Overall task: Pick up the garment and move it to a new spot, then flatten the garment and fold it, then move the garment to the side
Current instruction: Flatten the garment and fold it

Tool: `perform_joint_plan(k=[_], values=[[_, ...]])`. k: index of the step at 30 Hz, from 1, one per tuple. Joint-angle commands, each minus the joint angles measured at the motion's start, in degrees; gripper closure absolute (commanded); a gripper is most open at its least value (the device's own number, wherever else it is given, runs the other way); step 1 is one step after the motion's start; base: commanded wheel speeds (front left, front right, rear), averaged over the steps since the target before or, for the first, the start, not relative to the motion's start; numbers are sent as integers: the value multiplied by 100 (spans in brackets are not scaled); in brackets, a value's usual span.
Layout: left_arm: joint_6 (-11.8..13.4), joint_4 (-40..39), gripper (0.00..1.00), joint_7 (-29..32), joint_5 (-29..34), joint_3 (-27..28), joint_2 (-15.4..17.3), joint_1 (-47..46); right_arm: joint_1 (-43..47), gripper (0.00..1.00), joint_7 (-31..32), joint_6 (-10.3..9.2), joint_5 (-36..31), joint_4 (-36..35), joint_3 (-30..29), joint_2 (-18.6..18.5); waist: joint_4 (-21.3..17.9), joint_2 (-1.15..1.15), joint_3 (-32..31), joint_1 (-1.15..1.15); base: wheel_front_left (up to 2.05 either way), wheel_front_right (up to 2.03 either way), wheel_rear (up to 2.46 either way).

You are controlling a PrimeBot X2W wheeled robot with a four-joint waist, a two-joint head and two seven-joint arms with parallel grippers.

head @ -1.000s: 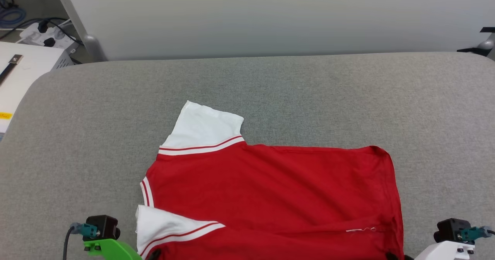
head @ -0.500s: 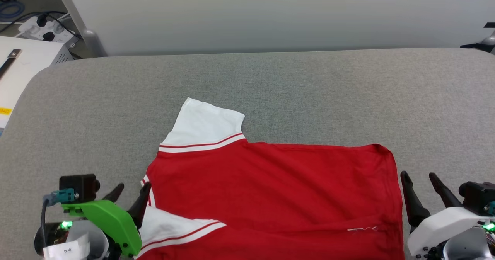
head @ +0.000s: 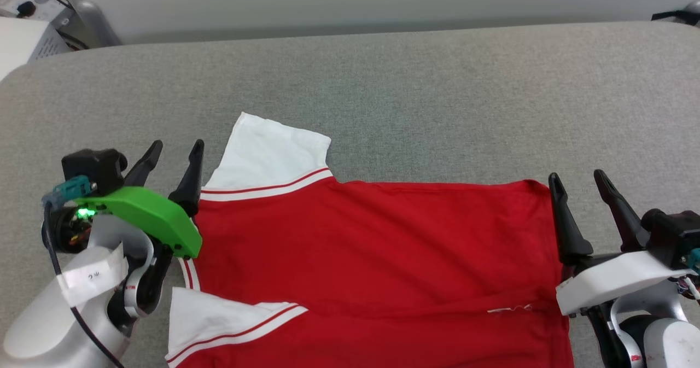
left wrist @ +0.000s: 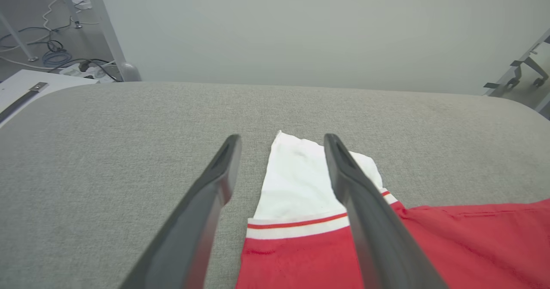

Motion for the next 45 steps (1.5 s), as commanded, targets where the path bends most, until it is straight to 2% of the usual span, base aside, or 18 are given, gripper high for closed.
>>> perform_joint_plan(k=[1,6,11,15,21,28,33,34,35,40,45], values=[[-128,166,0,85,7,-35,-44,-267,-143,0,-21,1,-39,-60,58,2,-203,0,391,0,0,0,0],[-696,884,0,687,-101,-161,-69,-1183,-401,0,-6,1,-46,-130,182,4,-381,0,797,0,0,0,0],[-1405,1601,0,1573,-334,-326,-19,-2045,-581,0,-2,1,-32,-72,261,5,-537,0,1092,0,0,0,0],[-1736,2153,0,2426,-578,-449,80,-2545,-688,0,-8,1,1,2,335,6,-686,0,1243,0,0,0,0],[-1946,2645,0,3402,-903,-629,158,-3009,-711,0,-49,1,125,107,327,8,-866,0,1457,0,0,0,0],[-1996,3135,0,3900,-887,-896,196,-3232,-747,0,-104,1,280,168,335,9,-1004,0,1699,0,0,0,0],[-2011,3430,0,4524,-1056,-1174,26,-3122,-764,0,-118,1,360,269,245,10,-1027,0,1735,0,0,0,0],[-2013,3441,52,4591,-1090,-1206,-8,-3104,-770,0,-112,1,387,285,219,10,-1022,0,1733,0,0,0,0],[-2015,3446,100,4630,-1113,-1239,-52,-3088,-782,0,-106,1,436,304,183,10,-1010,0,1728,0,0,0,0],[-2019,3495,100,4489,-1118,-1323,-280,-3078,-804,0,95,1,538,410,78,10,-903,0,1687,0,0,0,0],[-2021,3537,100,4015,-931,-1359,-322,-3192,-926,0,591,1,725,660,112,-45,-810,0,1578,0,0,0,0]])
